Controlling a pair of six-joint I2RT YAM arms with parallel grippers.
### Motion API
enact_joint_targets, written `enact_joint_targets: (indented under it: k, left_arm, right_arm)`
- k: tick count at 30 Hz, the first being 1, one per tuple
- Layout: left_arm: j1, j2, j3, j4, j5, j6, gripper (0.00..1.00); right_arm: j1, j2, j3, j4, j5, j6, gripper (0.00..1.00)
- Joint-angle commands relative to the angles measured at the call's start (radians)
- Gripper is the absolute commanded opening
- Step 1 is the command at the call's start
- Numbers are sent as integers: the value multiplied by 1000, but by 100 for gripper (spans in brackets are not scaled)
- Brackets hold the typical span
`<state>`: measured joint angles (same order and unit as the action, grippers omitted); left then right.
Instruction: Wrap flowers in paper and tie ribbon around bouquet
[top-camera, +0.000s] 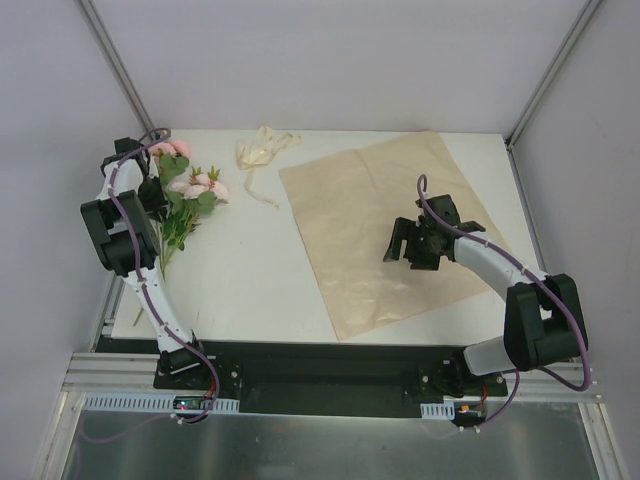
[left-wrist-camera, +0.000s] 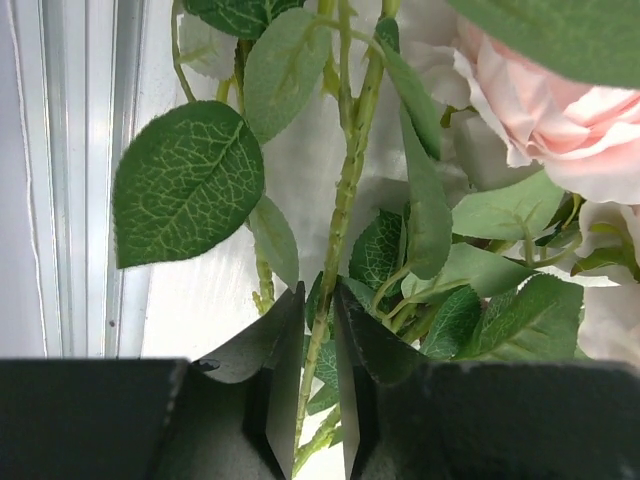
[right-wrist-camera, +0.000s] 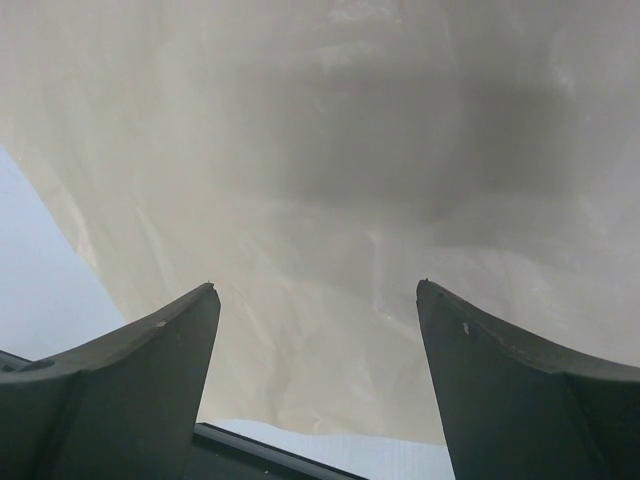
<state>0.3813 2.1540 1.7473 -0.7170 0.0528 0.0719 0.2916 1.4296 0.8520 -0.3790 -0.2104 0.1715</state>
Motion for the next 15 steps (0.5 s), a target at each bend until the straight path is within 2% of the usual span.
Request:
enact_joint_targets:
  k: [1,2,4,5,15]
  left_arm:
    - [7,1,44,-24,38,22,13]
    - [7,-5,46,-25,36,19,11]
    - [7,-16,50,-24,30,6,1]
    - [5,-32,52,-24,28,0,0]
    - [-4,-174,23,-24,-47,-21,0]
  right_arm:
    - [6,-9,-10,19,-15,-17,83]
    - [7,-8,-11,19,-15,-18,83]
    - [7,-8,-8,19,-17,-17,83]
    - [7,-6,-8,17,-18,-18,83]
    - [15,-12,-7,20,-32,-17,83]
